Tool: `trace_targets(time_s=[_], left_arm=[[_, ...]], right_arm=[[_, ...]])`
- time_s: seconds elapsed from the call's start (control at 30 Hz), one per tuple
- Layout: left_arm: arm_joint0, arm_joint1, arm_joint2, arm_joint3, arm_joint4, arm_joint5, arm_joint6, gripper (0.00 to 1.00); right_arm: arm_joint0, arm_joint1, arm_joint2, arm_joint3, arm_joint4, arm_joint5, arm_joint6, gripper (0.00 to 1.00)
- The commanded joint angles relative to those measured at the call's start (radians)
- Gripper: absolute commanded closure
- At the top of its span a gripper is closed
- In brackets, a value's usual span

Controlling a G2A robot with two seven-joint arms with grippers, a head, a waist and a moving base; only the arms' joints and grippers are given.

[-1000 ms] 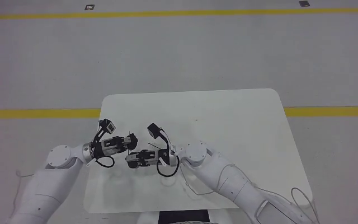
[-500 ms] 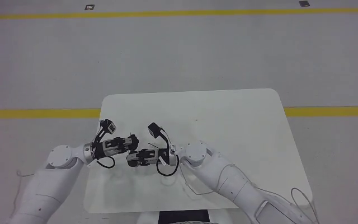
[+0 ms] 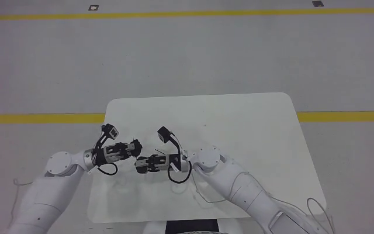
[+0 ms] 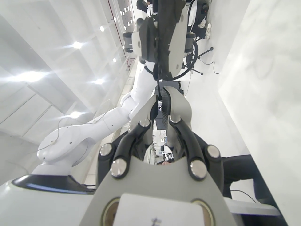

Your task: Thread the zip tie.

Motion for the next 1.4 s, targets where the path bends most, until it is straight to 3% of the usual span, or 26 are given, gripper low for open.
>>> trace_targets(time_s=[0.0,0.17,0.2,0.3,0.5,0.57,0.6,1.0,1.13,1.2,1.3,1.37], left_arm=[[-0.001,0.002,-0.007,0.003,-0.013,-0.001,-0.029,1.00],[-0.009,0.007,-0.026,0.021,-0.056,0.001,-0.124,1.00],[-0.011,0.008,-0.024,0.020,-0.060,0.003,-0.125,0.93],[-0.009,0.016,-0.020,0.014,-0.070,0.005,-0.125,0.90],[-0.015,0.033,0.007,0.016,-0.080,0.008,-0.125,0.69],[-0.023,0.039,0.018,0.026,-0.086,0.009,-0.125,0.52],[-0.026,0.041,0.023,0.026,-0.091,0.009,-0.125,0.00],[-0.027,0.044,0.034,0.015,-0.106,0.013,-0.109,0.00],[-0.033,0.046,0.079,-0.013,-0.159,0.043,-0.125,0.00],[-0.036,0.055,0.115,-0.042,-0.201,0.059,-0.125,0.00],[-0.051,0.082,0.178,-0.064,-0.218,0.074,-0.125,0.00],[-0.070,0.103,0.210,-0.052,-0.201,0.058,-0.125,0.00]], right_arm=[[-0.006,0.008,0.017,-0.008,0.017,-0.007,0.047,1.00],[-0.006,0.023,0.042,-0.006,0.043,-0.006,0.157,1.00],[-0.005,0.026,0.047,-0.004,0.044,-0.007,0.171,1.00],[-0.001,0.031,0.053,-0.003,0.043,-0.006,0.200,1.00],[0.008,0.034,0.042,-0.005,0.041,-0.004,0.249,1.00],[0.014,0.034,0.037,-0.003,0.034,0.003,0.260,1.00],[0.014,0.034,0.037,-0.003,0.034,0.003,0.260,1.00],[0.007,0.036,0.039,-0.003,0.047,0.011,0.261,1.00],[0.027,0.036,0.046,0.051,0.149,-0.013,0.417,1.00],[0.039,0.033,0.042,0.083,0.205,-0.029,0.475,1.00],[0.071,0.032,-0.017,0.104,0.253,-0.028,0.475,1.00],[0.089,0.035,-0.040,0.121,0.270,-0.026,0.475,1.00]])
